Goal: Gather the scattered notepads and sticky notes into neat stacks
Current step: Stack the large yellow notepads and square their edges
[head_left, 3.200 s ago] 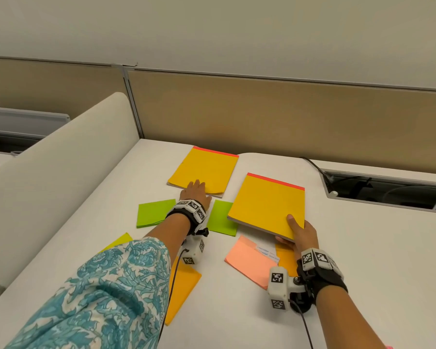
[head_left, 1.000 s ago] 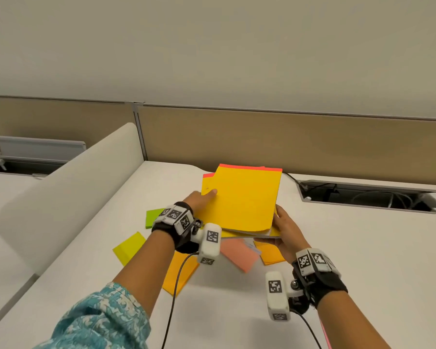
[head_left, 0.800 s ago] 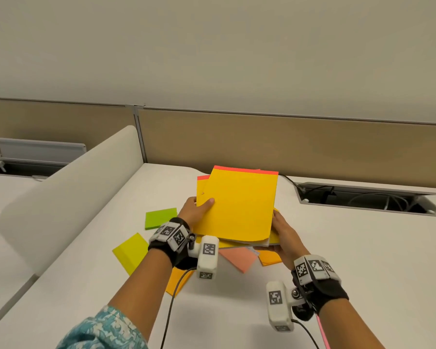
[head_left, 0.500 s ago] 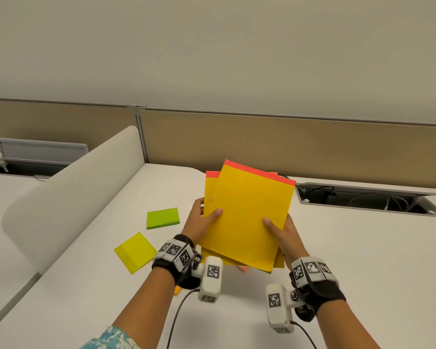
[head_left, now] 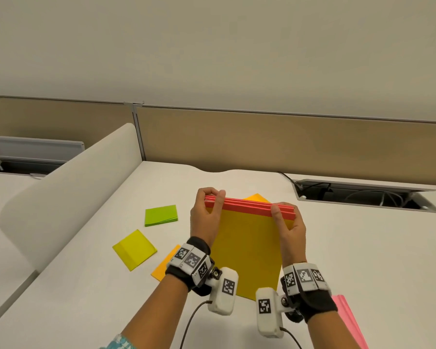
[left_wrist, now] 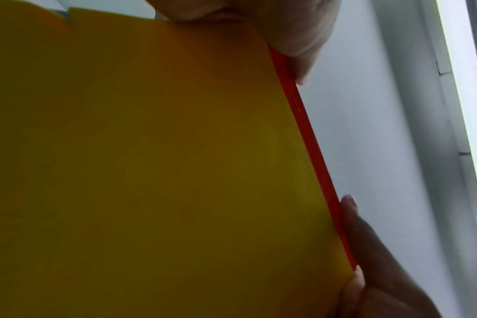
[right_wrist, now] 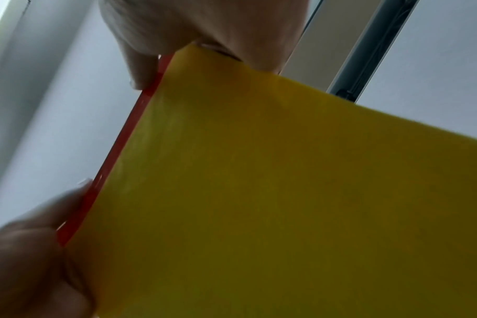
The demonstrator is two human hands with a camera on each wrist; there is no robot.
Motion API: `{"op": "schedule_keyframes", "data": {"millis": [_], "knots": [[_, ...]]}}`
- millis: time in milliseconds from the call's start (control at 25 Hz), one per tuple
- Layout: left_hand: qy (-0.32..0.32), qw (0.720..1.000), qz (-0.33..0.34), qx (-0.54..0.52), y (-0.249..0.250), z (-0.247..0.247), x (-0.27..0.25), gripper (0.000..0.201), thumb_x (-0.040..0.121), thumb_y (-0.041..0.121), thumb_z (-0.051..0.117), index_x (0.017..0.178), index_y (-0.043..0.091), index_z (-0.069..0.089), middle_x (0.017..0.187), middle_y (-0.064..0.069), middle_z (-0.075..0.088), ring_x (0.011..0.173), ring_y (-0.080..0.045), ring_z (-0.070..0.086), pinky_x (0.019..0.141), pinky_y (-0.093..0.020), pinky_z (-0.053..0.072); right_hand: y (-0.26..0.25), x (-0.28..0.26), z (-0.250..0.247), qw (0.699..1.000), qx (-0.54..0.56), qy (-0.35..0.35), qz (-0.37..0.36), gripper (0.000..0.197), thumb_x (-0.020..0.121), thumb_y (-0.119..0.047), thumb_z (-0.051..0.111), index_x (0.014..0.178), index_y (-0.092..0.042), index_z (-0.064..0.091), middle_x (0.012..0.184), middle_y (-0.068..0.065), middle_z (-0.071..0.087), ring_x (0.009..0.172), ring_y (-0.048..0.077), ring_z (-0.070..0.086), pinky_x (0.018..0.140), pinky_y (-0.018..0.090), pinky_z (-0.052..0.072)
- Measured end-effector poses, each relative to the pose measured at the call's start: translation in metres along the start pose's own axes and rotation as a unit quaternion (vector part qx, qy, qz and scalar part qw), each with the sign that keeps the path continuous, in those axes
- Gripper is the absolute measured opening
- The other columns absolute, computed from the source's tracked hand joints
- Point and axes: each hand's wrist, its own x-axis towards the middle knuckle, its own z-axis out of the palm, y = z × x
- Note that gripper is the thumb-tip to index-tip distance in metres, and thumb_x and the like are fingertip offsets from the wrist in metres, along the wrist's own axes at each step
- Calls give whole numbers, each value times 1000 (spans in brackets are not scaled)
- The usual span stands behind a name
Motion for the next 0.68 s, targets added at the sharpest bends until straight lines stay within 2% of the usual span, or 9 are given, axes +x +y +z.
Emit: {"op": "schedule_keyframes", "data": {"millis": [120, 240, 320, 400, 480, 560, 680], "knots": [[22, 999, 31, -9, 2, 0, 0, 7, 96, 26, 46, 96, 20, 50, 75, 12, 53, 59, 9, 51, 58, -9, 44, -7, -3, 0, 1000, 7, 7, -15, 5, 88, -30, 57, 85, -33, 54, 87, -3, 61, 84, 18, 60, 86, 44, 51], [27, 997, 65, -40, 12, -3, 3, 11, 97, 20, 43, 96, 28, 51, 77, 12, 57, 60, 11, 54, 57, -6, 45, -18, 1, 0, 998, 29, 7, -49, 4, 81, -37, 56, 84, -35, 54, 87, -2, 62, 84, 17, 60, 77, 34, 52], [36, 996, 65, -46, 12, -6, 2, 19, 97, 19, 44, 90, 35, 50, 72, 9, 61, 62, 9, 57, 60, -3, 45, -18, 3, 0, 997, 20, 7, -74, 1, 85, -35, 54, 85, -36, 54, 84, -1, 65, 82, 14, 60, 76, 28, 50], [44, 997, 39, -48, 7, -5, 0, 13, 96, 24, 47, 88, 31, 53, 70, 8, 62, 63, 7, 58, 58, 0, 44, -13, 2, 1, 997, 3, 4, -79, 9, 90, -29, 53, 84, -34, 55, 84, -3, 64, 81, 13, 59, 73, 26, 48], [46, 998, 18, -34, 5, -4, -2, 19, 95, 29, 47, 79, 24, 56, 67, 9, 58, 58, 9, 55, 54, 1, 41, -9, 0, 4, 997, -13, 15, -73, 12, 90, -27, 52, 79, -33, 54, 82, -7, 60, 78, 10, 56, 70, 24, 47], [51, 998, 27, -33, 5, -4, -3, 30, 95, 29, 47, 65, 23, 52, 60, 9, 51, 50, 9, 50, 52, -1, 38, -9, 0, 8, 996, -26, 26, -75, 12, 88, -33, 51, 76, -32, 50, 78, -9, 56, 74, 7, 54, 67, 20, 45], [55, 997, 44, -40, 11, -6, -1, 34, 95, 27, 47, 62, 24, 50, 58, 8, 50, 51, 7, 50, 54, -3, 39, -16, 0, 9, 995, -31, 30, -85, 16, 77, -47, 48, 74, -31, 48, 76, -10, 54, 70, 4, 53, 66, 16, 45]]}}
